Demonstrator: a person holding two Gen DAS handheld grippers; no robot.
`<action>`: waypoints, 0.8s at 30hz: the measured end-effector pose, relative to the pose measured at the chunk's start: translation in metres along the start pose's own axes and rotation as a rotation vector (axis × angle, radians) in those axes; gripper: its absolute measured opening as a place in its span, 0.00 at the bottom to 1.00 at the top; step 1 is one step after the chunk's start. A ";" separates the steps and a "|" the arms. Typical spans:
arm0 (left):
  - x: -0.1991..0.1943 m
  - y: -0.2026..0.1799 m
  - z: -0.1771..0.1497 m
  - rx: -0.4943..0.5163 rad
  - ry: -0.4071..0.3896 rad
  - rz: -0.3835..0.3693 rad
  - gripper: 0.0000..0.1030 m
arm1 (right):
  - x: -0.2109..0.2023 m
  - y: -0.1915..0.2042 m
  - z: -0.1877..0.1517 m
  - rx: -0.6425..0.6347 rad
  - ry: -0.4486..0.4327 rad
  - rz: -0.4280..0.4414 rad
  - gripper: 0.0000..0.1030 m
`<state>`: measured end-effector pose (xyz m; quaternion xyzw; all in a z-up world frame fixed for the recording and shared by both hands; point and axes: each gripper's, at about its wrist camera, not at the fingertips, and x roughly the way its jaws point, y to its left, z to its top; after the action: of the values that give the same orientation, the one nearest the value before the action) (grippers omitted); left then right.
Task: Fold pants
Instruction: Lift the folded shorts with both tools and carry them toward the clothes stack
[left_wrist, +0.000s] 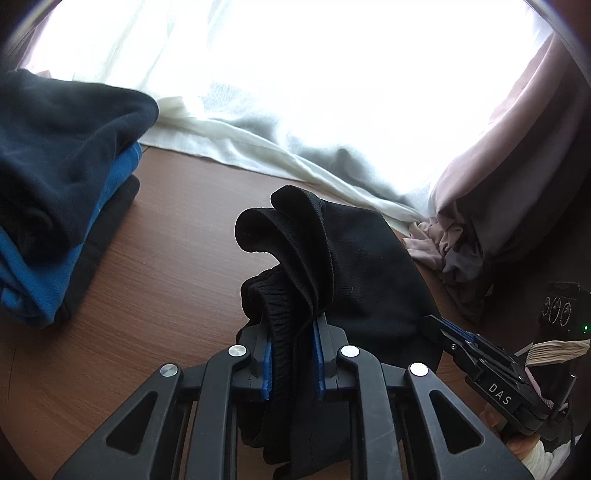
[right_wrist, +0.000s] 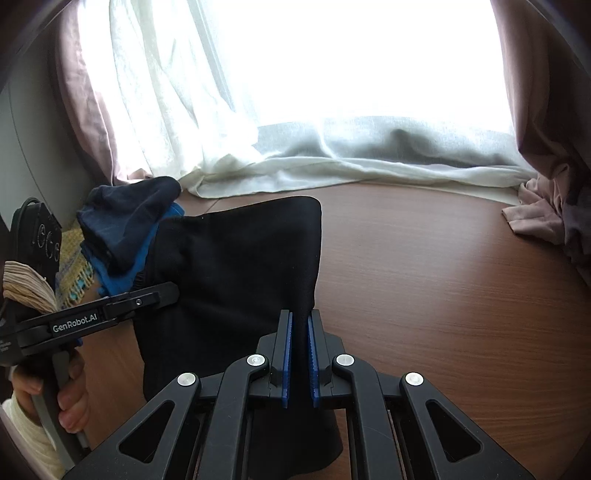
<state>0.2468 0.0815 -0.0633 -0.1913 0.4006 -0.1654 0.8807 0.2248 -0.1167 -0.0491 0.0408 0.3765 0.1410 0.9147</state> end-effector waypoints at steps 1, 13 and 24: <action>-0.007 -0.002 0.001 0.005 -0.014 -0.001 0.17 | -0.006 0.002 0.001 -0.002 -0.014 0.001 0.09; -0.083 -0.009 0.012 0.026 -0.132 0.077 0.17 | -0.055 0.045 0.017 -0.077 -0.144 0.075 0.09; -0.136 0.033 0.032 0.019 -0.185 0.132 0.17 | -0.051 0.099 0.029 -0.112 -0.174 0.144 0.09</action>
<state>0.1914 0.1773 0.0282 -0.1705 0.3278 -0.0927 0.9246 0.1879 -0.0356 0.0237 0.0290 0.2832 0.2232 0.9323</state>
